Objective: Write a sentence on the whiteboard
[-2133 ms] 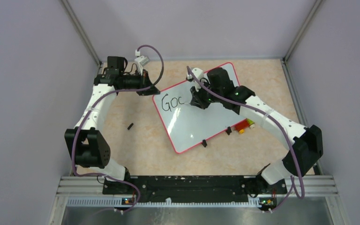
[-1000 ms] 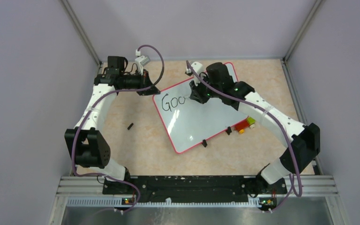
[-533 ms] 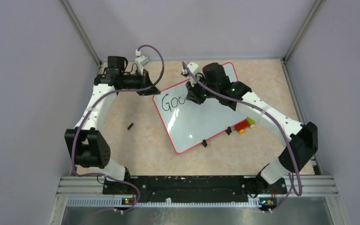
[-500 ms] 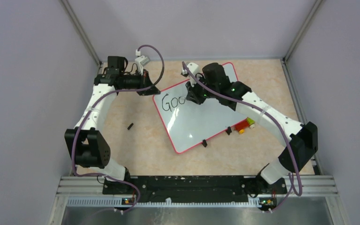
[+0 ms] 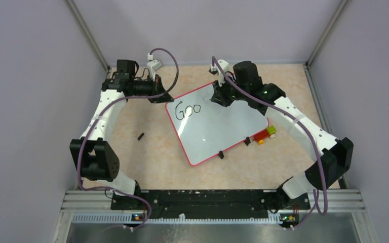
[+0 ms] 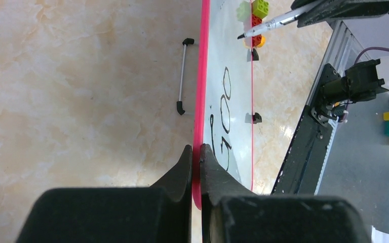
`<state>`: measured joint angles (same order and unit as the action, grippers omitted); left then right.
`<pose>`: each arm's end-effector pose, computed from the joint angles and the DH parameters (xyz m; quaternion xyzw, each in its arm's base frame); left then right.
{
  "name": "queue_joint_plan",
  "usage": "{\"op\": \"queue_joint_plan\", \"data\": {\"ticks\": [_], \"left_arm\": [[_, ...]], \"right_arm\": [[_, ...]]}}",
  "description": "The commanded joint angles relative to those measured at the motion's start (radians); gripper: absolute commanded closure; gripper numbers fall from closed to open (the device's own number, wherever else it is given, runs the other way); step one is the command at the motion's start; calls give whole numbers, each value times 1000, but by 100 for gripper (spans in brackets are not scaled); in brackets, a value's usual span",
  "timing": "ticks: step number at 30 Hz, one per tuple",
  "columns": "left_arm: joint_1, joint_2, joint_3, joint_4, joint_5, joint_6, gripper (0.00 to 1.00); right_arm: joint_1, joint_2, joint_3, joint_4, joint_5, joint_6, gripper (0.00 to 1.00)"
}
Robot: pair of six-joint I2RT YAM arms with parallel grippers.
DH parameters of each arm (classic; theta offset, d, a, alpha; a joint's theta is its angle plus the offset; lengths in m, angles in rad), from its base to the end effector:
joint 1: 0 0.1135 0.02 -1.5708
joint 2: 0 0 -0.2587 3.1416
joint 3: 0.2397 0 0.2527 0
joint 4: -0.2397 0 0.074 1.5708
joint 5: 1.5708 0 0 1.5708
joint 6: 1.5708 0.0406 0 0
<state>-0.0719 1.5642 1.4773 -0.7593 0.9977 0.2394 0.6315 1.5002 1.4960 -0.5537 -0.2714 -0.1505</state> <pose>0.3284 -0.0579 0.3388 0.2948 0.7849 -0.4198 0.3476 0.2708 0.2115 0.3706 -0.3909 0.7760 0.2294 0.4386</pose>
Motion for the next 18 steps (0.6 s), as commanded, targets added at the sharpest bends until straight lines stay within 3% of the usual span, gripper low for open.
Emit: {"op": "queue_joint_plan", "data": {"ticks": [1,18], "left_arm": [[-26,21,41,-32,29,57,100],[-26,116,140,-96,32,140,100]], "right_arm": [[-14,-47,-25,15,11,-19,100],[-26,-38,-39,39,24,-23,100]]}}
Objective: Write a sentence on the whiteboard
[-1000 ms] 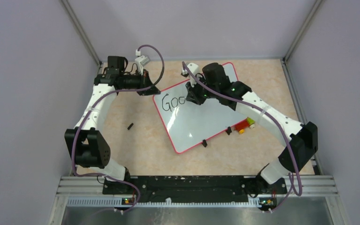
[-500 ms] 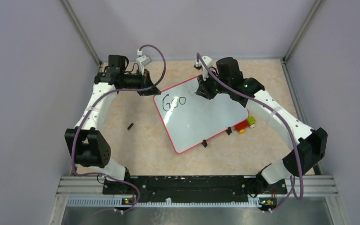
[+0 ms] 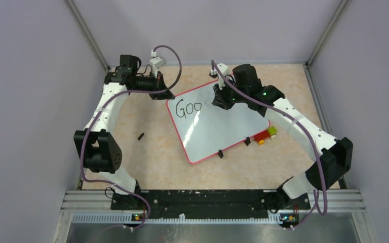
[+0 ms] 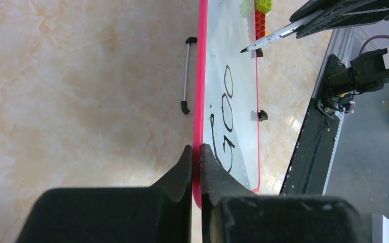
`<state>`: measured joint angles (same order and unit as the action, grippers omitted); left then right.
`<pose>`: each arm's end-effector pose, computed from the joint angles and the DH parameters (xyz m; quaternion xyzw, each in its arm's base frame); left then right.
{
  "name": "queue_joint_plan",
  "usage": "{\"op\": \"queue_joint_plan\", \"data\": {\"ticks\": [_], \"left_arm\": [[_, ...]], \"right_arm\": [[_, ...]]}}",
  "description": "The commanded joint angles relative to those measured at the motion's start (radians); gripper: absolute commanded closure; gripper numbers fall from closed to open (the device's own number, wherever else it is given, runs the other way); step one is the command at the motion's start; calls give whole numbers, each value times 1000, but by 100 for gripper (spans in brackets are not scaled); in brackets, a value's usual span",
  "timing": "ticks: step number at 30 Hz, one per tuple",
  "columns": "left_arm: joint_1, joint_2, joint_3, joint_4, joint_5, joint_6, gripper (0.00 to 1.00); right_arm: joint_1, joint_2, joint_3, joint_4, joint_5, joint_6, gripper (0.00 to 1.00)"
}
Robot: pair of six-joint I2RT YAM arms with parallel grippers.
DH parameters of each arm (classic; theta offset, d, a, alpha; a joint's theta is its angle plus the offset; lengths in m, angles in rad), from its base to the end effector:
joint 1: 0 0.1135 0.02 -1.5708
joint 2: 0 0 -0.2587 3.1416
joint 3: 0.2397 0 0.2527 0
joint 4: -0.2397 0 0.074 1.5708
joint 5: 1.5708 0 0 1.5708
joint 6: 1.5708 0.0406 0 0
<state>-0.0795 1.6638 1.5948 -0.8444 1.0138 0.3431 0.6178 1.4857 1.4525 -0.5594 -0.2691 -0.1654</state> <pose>0.3475 -0.0623 0.3384 0.3268 0.7762 -0.4184 0.3402 0.2702 0.2053 0.3599 -0.3921 0.7845 0.2198 0.4272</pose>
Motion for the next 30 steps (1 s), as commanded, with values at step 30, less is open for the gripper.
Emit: {"op": "queue_joint_plan", "data": {"ticks": [30], "left_arm": [[-24,-16,-11,-1,35,32,100]], "right_arm": [[-16,26,9,79,82,-19,100]]}}
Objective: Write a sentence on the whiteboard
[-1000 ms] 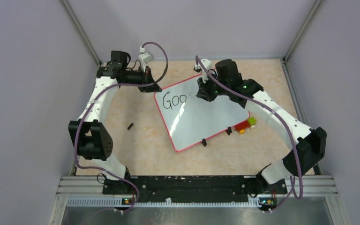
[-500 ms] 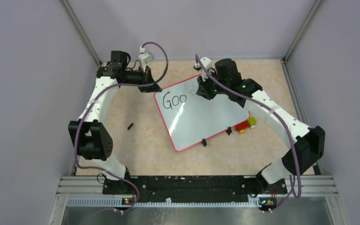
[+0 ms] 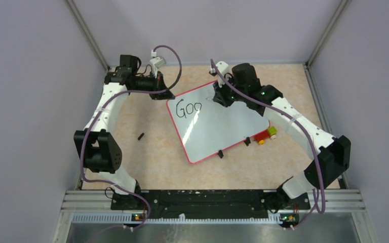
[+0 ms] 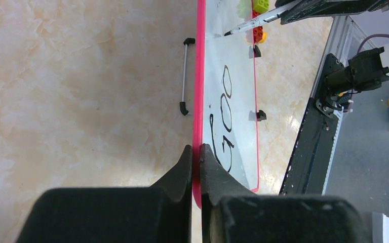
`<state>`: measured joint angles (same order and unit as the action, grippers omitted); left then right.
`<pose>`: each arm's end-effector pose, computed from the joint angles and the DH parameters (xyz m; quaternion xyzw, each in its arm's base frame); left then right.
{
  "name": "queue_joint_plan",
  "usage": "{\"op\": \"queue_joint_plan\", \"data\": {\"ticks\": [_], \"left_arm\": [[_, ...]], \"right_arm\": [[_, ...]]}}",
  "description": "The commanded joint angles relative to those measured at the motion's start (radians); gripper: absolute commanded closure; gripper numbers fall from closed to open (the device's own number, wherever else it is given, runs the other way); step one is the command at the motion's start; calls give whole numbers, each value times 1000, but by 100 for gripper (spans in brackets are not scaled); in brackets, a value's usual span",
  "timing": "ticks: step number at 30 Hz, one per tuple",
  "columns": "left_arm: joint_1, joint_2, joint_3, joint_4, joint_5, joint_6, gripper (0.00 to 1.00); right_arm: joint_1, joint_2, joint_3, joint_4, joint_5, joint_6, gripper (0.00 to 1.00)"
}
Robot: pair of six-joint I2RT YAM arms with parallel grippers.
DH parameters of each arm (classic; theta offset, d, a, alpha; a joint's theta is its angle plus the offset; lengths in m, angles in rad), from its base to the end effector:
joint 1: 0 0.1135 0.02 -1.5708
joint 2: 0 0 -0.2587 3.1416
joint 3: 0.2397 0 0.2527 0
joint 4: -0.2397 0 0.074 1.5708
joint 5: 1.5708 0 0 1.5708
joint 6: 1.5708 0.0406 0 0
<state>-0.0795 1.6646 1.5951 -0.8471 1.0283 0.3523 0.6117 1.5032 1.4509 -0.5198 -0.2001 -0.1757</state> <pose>0.3472 -0.0625 0.3385 0.3310 0.7715 -0.4234 0.3405 0.2790 0.2056 0.3571 -0.3792 0.7883 0.1887 0.4462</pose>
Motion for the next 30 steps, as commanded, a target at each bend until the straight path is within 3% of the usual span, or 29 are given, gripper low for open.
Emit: {"op": "queue_joint_plan", "data": {"ticks": [1,17,30], "left_arm": [[-25,-17,-12,3,20,24,100],[-26,-19,-17,3,17,30,100],[-26,-15,-13,3,15,29,100]], "right_arm": [[-9,13,15,40,10,-7,100],[-2,51,46,53,-35,4,100],[6,9,-20,51,-56,-4,100]]}}
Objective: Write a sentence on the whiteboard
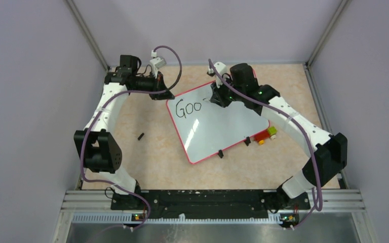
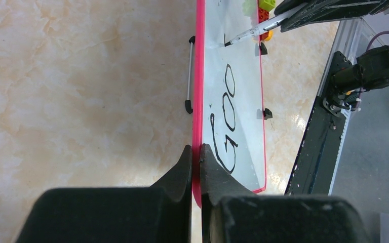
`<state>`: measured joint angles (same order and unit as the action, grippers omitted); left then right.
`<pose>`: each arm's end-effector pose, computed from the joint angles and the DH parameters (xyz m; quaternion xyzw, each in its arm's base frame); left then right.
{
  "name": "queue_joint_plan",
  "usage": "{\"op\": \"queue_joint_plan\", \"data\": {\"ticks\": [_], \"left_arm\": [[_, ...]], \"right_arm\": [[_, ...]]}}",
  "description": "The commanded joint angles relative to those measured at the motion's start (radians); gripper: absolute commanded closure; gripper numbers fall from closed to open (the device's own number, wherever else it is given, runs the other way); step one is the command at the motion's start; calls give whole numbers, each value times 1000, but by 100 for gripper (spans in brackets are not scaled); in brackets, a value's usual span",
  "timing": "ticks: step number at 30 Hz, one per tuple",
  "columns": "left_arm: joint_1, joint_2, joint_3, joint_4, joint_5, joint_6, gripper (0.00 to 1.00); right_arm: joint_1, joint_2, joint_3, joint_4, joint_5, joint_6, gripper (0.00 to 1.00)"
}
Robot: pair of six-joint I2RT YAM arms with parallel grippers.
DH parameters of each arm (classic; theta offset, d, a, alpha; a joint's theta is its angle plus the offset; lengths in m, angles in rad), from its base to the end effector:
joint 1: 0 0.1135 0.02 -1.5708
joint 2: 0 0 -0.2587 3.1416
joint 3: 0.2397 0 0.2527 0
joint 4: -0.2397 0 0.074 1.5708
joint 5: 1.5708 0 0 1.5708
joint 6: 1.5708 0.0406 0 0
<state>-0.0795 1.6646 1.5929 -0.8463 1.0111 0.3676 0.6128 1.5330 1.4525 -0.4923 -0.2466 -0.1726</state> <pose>0.3476 -0.0622 0.3374 0.3351 0.7737 -0.4137 0.3435 0.2847 0.2123 0.3506 -0.3878 0.7825 0.2091 0.4399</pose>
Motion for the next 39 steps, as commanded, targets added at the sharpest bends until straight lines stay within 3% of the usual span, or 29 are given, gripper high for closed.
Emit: {"op": "queue_joint_plan", "data": {"ticks": [1,17,39], "left_arm": [[-26,-13,-12,3,32,12,100],[-26,-11,-11,4,33,11,100],[-29,-11,-10,4,38,10,100]], "right_arm": [[5,-23,-26,24,-11,-7,100],[3,-84,-96,-2,0,-36,100],[-33,-25,-5,67,49,-18,100]]}}
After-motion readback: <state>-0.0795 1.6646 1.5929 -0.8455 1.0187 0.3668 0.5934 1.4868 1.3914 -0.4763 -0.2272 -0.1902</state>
